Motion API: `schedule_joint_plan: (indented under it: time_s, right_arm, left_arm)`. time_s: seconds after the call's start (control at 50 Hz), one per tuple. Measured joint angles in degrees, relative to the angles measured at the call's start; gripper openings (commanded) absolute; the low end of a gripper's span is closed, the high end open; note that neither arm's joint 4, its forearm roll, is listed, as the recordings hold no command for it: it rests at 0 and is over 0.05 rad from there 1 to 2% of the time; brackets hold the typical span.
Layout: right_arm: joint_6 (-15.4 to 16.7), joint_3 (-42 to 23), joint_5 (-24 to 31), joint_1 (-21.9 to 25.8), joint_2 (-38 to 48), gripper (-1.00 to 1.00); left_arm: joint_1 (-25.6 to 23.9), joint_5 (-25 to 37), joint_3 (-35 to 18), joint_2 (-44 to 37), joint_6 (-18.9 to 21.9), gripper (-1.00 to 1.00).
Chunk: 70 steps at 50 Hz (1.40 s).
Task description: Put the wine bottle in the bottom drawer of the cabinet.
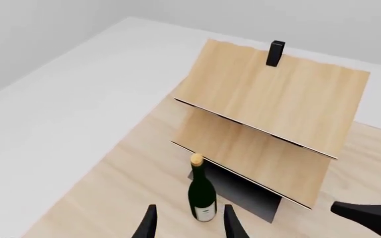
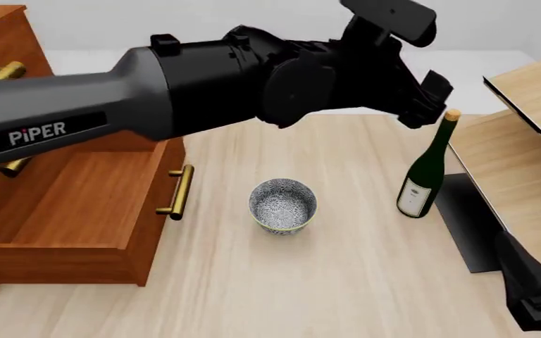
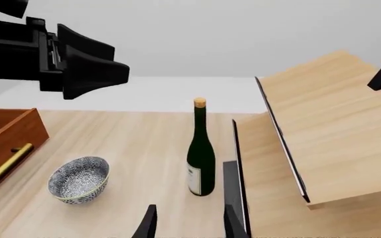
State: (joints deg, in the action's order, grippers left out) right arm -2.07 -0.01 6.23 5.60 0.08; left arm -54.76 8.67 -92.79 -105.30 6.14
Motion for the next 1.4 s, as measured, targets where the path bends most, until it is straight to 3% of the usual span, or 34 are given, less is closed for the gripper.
schedule_joint_plan:
  time_s: [1.4]
  right_arm:
    - [-0.3, 0.0, 1.2, -0.1, 0.0, 1.00]
  left_arm:
    - [-0.6, 2.7, -12.0, -13.4, -1.0, 1.00]
